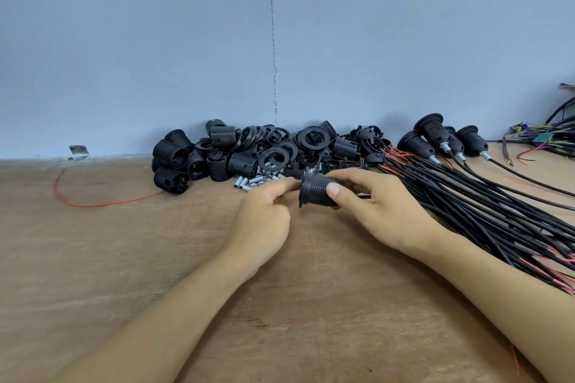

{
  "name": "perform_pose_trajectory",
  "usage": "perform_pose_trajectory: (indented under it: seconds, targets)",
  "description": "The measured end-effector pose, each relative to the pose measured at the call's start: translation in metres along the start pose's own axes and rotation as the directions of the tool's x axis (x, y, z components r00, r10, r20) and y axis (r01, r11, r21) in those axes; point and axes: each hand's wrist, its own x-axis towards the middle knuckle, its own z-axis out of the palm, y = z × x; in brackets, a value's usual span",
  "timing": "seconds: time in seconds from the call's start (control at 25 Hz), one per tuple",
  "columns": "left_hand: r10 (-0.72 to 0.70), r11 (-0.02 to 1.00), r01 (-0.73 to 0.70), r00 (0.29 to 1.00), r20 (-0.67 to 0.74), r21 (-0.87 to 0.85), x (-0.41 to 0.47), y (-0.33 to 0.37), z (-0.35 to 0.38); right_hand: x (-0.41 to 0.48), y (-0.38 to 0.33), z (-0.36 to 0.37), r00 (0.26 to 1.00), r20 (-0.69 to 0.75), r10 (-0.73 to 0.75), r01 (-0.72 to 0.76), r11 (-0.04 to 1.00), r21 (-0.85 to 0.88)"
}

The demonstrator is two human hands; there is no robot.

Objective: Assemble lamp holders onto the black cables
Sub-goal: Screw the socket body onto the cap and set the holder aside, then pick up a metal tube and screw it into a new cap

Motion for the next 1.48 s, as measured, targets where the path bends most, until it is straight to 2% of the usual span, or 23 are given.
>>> perform_pose_trajectory:
  seconds: [0.16,0.32,0.4,0.6,0.68,0.76,0.84,0.96,1.08,1.24,1.36,1.48]
  targets:
    - [0.039,0.995,-0.046,0.996,-0.079,-0.086,0.003,-0.003,-0.001,0.000,0.004,0.001,0.999,0.023,-0.032,0.034,0.995,-0.097]
    - [0.062,0.993,-0.080,0.981,-0.185,-0.089,0.001,-0.007,0.001,0.003,0.010,-0.003,0.999,0.020,-0.031,0.035,0.973,-0.230]
    - [0.060,0.995,-0.071,0.985,-0.164,-0.064,0.001,-0.010,0.004,0.005,0.010,-0.005,0.999,-0.024,-0.048,0.040,0.961,-0.274]
    - [0.067,0.998,-0.067,0.996,-0.055,-0.007,0.004,-0.012,0.008,0.027,-0.008,-0.014,0.964,-0.260,-0.062,0.000,0.973,-0.232]
    - [0.051,0.999,-0.051,0.998,-0.045,-0.010,0.005,-0.013,0.008,0.041,-0.019,-0.017,0.957,-0.257,-0.134,0.045,0.944,-0.327]
    - [0.041,0.999,-0.042,0.998,-0.039,-0.018,0.007,-0.015,0.007,0.058,-0.029,-0.023,0.944,-0.229,-0.236,0.106,0.878,-0.467]
    - [0.038,0.999,-0.038,0.999,-0.034,-0.020,0.007,-0.016,0.007,0.076,-0.030,-0.034,0.938,-0.213,-0.275,0.105,0.807,-0.581]
    - [0.037,0.999,-0.038,0.999,-0.025,-0.017,0.006,-0.015,0.007,0.091,-0.006,-0.051,0.950,-0.256,-0.177,-0.005,0.813,-0.582]
    - [0.031,0.999,-0.031,0.999,-0.029,-0.016,0.007,-0.015,0.007,0.082,0.043,-0.065,0.965,-0.259,0.047,-0.182,0.831,-0.526]
    - [0.022,1.000,-0.022,0.999,-0.028,-0.004,0.008,-0.013,0.008,0.069,0.089,-0.076,0.872,-0.348,0.344,-0.483,0.718,-0.501]
    - [0.018,1.000,-0.017,0.999,-0.036,0.010,0.007,-0.011,0.008,0.076,0.088,-0.072,0.843,-0.378,0.383,-0.537,0.642,-0.547]
    - [0.008,1.000,-0.008,1.000,-0.029,0.016,0.006,-0.010,0.008,0.081,0.077,-0.062,0.846,-0.384,0.371,-0.532,0.644,-0.550]
